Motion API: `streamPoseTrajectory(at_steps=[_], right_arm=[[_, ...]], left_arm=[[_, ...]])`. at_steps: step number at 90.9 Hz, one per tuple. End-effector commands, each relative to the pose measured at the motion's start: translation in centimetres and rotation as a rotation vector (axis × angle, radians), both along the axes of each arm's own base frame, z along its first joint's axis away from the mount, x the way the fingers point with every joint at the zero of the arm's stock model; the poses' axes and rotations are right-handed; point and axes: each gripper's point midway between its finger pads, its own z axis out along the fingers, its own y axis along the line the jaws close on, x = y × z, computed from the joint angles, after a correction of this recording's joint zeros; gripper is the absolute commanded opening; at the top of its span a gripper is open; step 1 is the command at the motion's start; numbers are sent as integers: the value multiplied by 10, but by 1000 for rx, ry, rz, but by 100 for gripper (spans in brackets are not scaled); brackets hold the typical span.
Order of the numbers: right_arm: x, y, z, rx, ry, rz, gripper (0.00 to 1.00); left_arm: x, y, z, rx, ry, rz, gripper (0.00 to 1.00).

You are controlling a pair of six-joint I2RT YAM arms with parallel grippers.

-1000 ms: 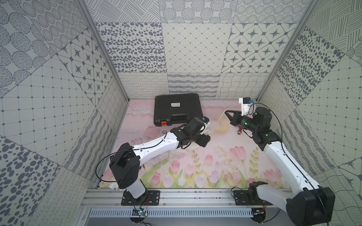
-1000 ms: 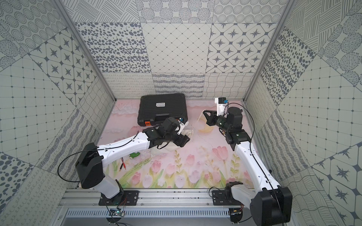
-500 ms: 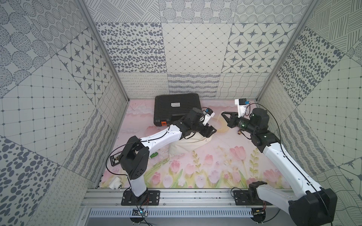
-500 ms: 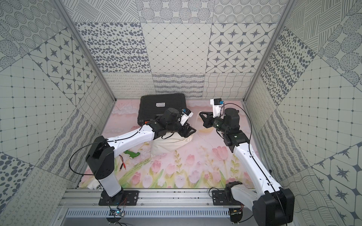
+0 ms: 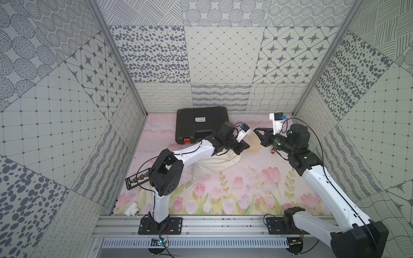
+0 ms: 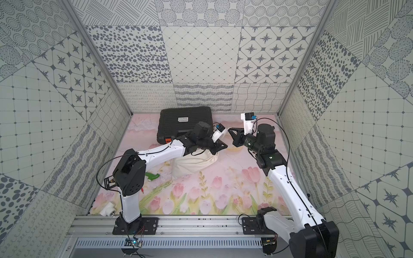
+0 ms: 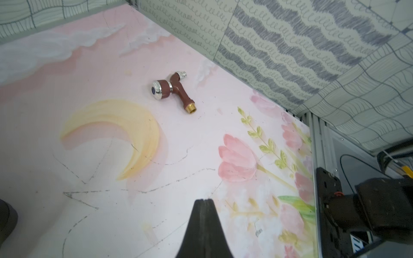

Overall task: Close the soil bag
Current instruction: Frap the soil bag at the center of the board.

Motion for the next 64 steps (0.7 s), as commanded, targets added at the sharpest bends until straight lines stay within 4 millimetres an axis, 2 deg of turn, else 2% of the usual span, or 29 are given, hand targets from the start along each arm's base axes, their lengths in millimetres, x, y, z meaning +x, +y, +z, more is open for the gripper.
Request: streamPoseTrajectory(at_steps=[1,13,23,39,50,64], right_arm=[[4,-10,62,7,-185,-44,0],[16,-22,79,4,-215,-100,0],[30,-34,85,-4,-222,-161,0],[44,-43,92,-1,-225,-208,0],[54,-53,99,4,-230,-249,0],[66,-75,107,18,-235,-310,0]], left_arm=[[-35,17,-36,52,102,-68,0],[-67,42,-68,137,198,-72,0],[-97,63,-97,227,262,-71,0],[-134,75,-135,390,352,-101,0],[-151,84,-152,498,392,-107,0],[-174,97,-168,589,470,-134,0]])
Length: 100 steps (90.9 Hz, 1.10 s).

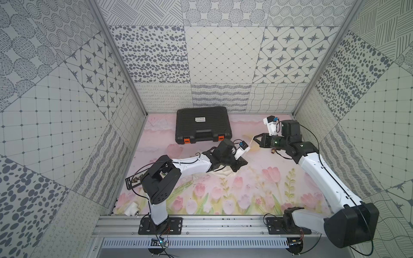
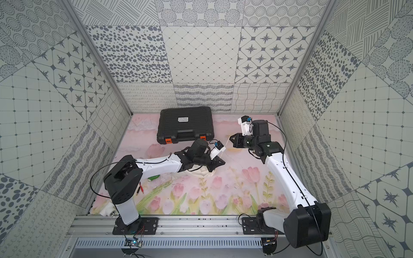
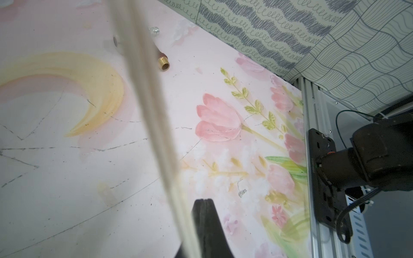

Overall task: Close the soil bag
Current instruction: Frap the soil bag at the center of the board.

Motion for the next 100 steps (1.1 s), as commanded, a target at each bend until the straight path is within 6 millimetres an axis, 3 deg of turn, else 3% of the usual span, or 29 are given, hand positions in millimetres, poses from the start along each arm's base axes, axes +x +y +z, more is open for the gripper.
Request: streamPoseTrajectory(at_steps=[1,25,41,59,100], right_arm=[[53,-56,179,61,-626,-247,0],[72,-90,188,83,-635,-349,0],[77,-111,196,107,-654,-400,0],[70,-129,206,117,-679,-435,0],[77,-128,218,153,-693,-407,0]], left_arm=[[-105,89,-112,540,459,-63,0],[-132,120,-138,675,581,2,2],[-132,135,-138,752,602,76,4],[-130,154,-137,891,617,133,5],[-158,195,-122,1208,595,42,3]])
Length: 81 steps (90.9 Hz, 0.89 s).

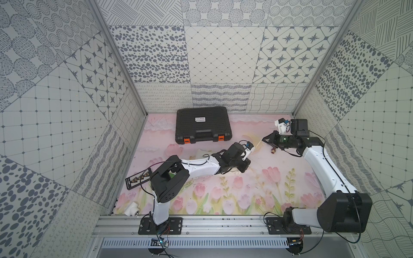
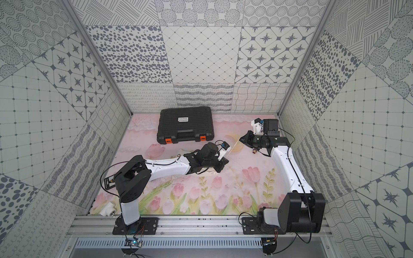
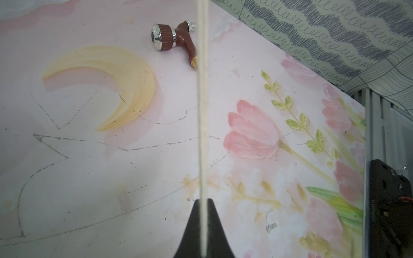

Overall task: Close the soil bag
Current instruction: Frap the soil bag at the center of the board.

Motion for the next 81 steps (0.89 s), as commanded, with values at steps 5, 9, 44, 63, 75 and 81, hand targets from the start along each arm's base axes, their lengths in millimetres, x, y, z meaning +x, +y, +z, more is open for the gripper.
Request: streamPoseTrajectory(at_steps=[5,9,44,63,75,81], right_arm=[[65,-75,246,-116,-925,-284,0],[65,-76,248,-124,-925,-284,0],[72,-65,205,-79,-826,-228,0],[45,-17,150,-8,-743,-65,0],[29,14,120,-13,-699,9,7],[24,26,111,-8,-685,31,14]], left_arm=[[-177,217,-99,1039,741,-66,3],[-180,220,-99,1056,748,-71,4],[-138,213,-78,927,594,35,0],[-93,190,-44,654,493,126,0],[-75,175,-25,516,448,137,0],[-70,166,-18,457,433,130,0]])
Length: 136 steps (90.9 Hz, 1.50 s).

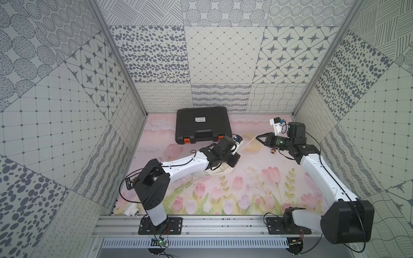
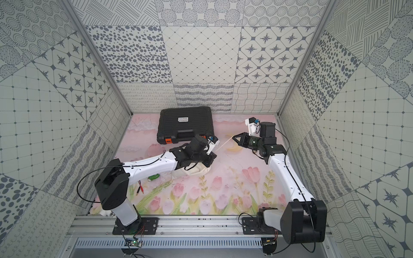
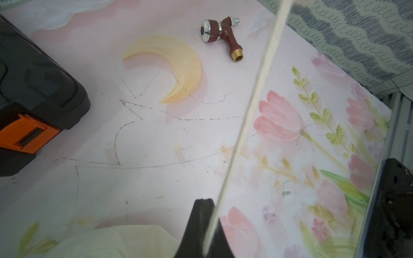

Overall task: Close the soil bag
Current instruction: Frap the soil bag at the center of the board.

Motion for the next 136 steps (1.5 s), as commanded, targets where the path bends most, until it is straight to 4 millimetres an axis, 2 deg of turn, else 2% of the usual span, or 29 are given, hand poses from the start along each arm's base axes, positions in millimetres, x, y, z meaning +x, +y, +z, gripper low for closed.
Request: streamPoseTrajectory(at_steps=[1,20,31,37,47,61,68,82,98,110,121,136], right_arm=[[30,-18,88,-29,-428,-137,15],[23,7,76,-30,-410,-72,12],[16,19,61,-70,-392,-27,25],[10,24,44,-111,-369,2,34],[-3,34,4,-171,-326,58,45],[-27,61,-47,-210,-332,178,60],[-35,76,-63,-205,-358,227,66],[-43,103,-79,-204,-433,300,75],[-52,137,-107,-216,-445,412,79],[-58,152,-118,-189,-463,460,78],[-67,154,-118,-181,-469,475,77],[-74,137,-91,-212,-538,414,79]], left_arm=[[-84,91,-63,343,433,9,0],[-76,73,-49,221,398,-3,0],[-72,71,-42,197,374,-5,0],[-69,72,-37,197,353,-10,0],[-67,76,-29,210,333,-18,0],[-66,83,-18,214,309,-17,0],[-67,82,-12,200,303,-22,0],[-68,79,-5,173,300,-33,0],[-67,77,-3,163,301,-37,0],[-66,77,-2,164,303,-39,0],[-65,77,-2,165,306,-35,0],[-65,78,-3,166,309,-32,0]])
